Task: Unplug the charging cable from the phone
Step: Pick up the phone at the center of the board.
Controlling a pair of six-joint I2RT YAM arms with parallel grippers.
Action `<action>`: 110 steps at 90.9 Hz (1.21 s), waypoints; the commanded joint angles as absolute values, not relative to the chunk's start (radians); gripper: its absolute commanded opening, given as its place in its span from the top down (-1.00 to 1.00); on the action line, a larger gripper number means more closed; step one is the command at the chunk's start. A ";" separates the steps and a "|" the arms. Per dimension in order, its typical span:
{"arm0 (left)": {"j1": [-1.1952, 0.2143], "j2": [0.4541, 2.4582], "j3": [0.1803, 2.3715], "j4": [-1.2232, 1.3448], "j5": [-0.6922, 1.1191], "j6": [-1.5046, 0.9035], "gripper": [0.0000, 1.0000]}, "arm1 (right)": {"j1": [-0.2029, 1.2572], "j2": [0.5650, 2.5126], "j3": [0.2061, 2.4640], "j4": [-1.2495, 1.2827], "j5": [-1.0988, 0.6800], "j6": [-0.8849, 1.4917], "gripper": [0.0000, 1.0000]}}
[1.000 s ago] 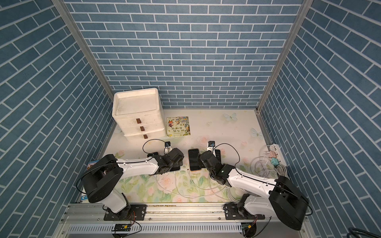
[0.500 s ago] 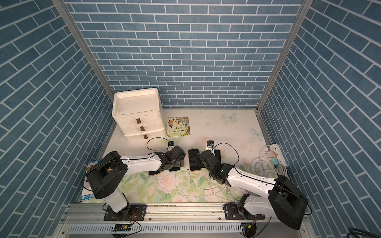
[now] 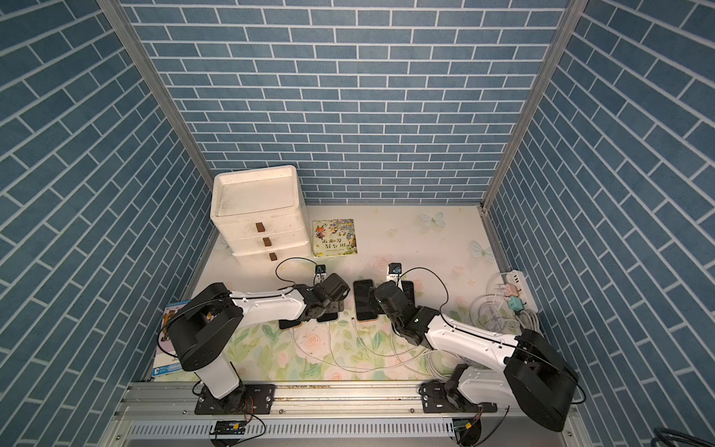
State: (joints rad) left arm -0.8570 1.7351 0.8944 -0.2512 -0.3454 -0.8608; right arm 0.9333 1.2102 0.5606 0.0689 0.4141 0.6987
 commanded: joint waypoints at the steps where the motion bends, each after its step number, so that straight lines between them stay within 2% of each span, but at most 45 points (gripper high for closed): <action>1: -0.875 1.806 0.890 -0.303 -0.295 -0.914 -0.75 | 0.933 1.187 0.565 0.070 0.421 0.678 -0.63; 36: -0.943 1.831 0.884 -0.331 -0.306 -1.075 -0.75 | 0.933 1.167 0.560 0.068 0.422 0.669 -0.63; 61: -0.956 1.780 0.879 -0.373 -0.328 -1.101 -0.95 | 0.933 1.134 0.531 0.078 0.420 0.670 -0.64; 71: -0.973 1.776 0.879 -0.376 -0.328 -1.111 -0.96 | 0.933 1.128 0.529 0.075 0.419 0.669 -0.64; 83: -0.978 1.802 0.880 -0.377 -0.336 -1.115 -0.90 | 0.932 1.116 0.525 0.076 0.415 0.668 -0.64; 110: -0.978 1.827 0.909 -0.394 -0.347 -1.092 -0.51 | 0.933 1.082 0.518 0.066 0.413 0.666 -0.64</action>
